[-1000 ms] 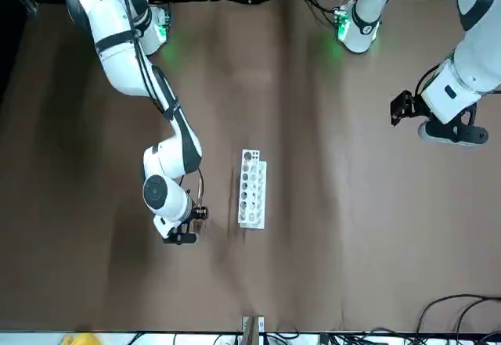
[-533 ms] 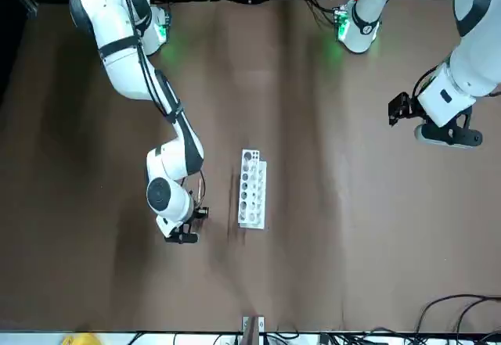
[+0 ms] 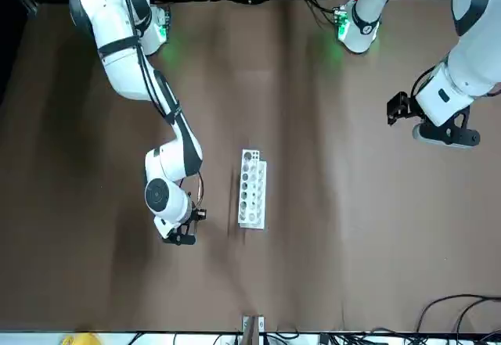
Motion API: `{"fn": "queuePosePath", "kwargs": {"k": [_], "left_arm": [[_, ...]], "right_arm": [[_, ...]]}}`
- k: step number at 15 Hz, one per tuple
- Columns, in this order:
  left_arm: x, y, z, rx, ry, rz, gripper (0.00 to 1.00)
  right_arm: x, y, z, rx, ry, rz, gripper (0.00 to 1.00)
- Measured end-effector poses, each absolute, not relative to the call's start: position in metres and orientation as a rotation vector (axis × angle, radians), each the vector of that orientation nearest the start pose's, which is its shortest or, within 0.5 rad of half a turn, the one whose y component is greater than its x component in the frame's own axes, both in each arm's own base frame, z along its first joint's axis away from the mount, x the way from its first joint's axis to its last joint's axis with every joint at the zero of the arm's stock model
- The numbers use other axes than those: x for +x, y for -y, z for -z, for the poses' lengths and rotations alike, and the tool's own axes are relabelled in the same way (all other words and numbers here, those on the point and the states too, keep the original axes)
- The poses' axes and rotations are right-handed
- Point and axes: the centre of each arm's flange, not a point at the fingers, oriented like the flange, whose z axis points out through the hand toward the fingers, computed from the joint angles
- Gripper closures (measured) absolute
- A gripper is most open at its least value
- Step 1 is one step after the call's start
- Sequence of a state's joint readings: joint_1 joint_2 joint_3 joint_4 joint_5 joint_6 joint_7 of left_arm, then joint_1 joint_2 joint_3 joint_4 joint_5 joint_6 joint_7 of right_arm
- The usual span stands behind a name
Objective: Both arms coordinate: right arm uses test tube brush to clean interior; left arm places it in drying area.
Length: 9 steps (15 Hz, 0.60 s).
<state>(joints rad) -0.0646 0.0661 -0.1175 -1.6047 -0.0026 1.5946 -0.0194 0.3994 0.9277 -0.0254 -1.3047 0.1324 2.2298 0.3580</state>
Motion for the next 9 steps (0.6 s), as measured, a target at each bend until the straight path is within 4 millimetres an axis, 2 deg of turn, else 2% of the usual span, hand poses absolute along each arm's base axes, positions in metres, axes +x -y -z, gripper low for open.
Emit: {"fn": "queuePosePath", "kwargs": {"k": [4, 7, 8, 9], "left_arm": [[0.562, 0.111, -0.573, -3.129, -0.281, -0.127, 0.00], [0.561, 0.114, -0.573, -3.128, -0.291, -0.127, 0.00], [0.561, 0.114, -0.573, -3.128, -0.291, -0.127, 0.00], [0.561, 0.114, -0.573, -3.128, -0.291, -0.127, 0.00]], "right_arm": [[0.689, -0.280, -0.179, -3.063, -0.075, -0.048, 0.98], [0.689, -0.285, -0.182, -3.054, 0.043, -0.043, 0.98], [0.687, -0.288, -0.185, -3.055, 0.100, -0.074, 0.98], [0.686, -0.293, -0.201, -3.049, 0.189, -0.097, 0.98]]}}
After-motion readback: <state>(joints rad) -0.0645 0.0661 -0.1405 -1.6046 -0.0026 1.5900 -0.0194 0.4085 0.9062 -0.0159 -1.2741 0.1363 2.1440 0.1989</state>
